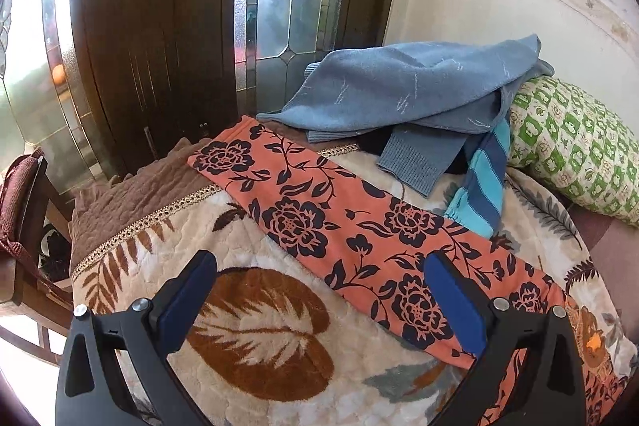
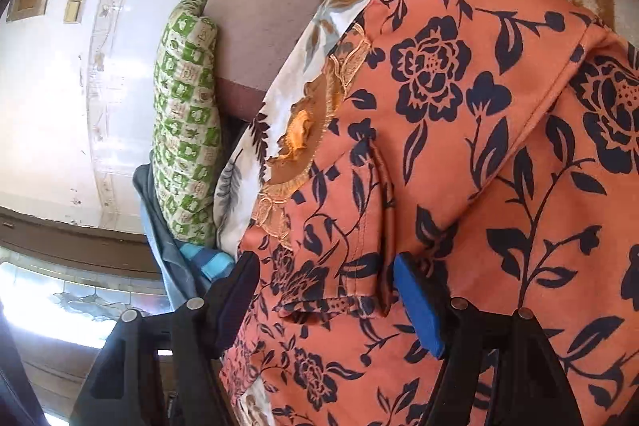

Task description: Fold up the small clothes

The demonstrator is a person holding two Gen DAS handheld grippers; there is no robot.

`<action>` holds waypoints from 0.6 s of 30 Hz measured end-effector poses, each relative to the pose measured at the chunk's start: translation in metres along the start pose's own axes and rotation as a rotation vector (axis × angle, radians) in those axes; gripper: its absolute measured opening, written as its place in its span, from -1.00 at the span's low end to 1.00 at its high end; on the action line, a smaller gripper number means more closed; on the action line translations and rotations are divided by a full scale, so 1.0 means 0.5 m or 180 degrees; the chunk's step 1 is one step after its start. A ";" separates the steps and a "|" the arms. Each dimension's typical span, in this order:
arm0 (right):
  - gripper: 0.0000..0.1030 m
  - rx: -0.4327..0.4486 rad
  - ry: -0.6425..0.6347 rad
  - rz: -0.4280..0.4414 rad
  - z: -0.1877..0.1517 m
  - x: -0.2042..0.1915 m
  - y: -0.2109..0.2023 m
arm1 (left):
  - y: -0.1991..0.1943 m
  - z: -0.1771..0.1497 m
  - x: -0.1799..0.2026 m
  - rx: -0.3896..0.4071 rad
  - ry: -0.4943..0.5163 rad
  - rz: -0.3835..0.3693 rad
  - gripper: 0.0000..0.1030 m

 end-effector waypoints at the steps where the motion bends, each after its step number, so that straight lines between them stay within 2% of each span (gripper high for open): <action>1: 0.42 0.0064 -0.0058 -0.0063 0.001 -0.007 0.002 | 0.000 0.001 -0.001 0.0001 0.0030 0.0003 1.00; 3: 0.42 0.0252 -0.0372 -0.0476 0.036 -0.013 0.021 | 0.002 0.004 -0.008 0.0005 0.0073 0.0033 1.00; 4: 0.42 0.0281 -0.0481 -0.0576 0.046 -0.016 0.030 | 0.005 0.006 -0.014 0.0000 0.0079 0.0041 1.00; 5: 0.42 0.0163 -0.0482 -0.0584 0.042 -0.019 0.053 | 0.008 0.008 -0.020 -0.0006 0.0075 0.0051 1.00; 7: 0.42 -0.0158 -0.0344 -0.0404 0.019 -0.044 0.091 | 0.013 0.015 -0.037 -0.0013 0.0051 0.0108 1.00; 9: 0.42 -0.0337 -0.0458 -0.0026 -0.019 -0.122 0.104 | 0.016 0.023 -0.054 0.0008 0.0021 0.0190 1.00; 12: 0.42 -0.0489 -0.1336 0.0576 -0.088 -0.323 0.086 | 0.017 0.028 -0.075 0.0016 -0.0030 0.0244 1.00; 14: 0.42 -0.0378 -0.1915 0.0791 -0.118 -0.416 0.049 | 0.018 0.029 -0.080 0.0017 -0.0035 0.0253 1.00; 16: 0.43 -0.0286 -0.2224 0.0684 -0.124 -0.432 0.039 | 0.024 0.028 -0.082 -0.0017 -0.0016 0.0253 1.00; 18: 0.43 -0.0305 -0.2232 0.0300 -0.116 -0.378 0.064 | 0.034 0.027 -0.089 -0.0066 -0.0020 0.0257 1.00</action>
Point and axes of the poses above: each gripper's, at about its wrist camera, not at the fingertips, and y roughly the way its jaws point, x to its right, z to its top, the point moved 6 cm from there along y, roughly the way its jaws point, and after that the axes turned 4 degrees about x, right-handed, at the moved point
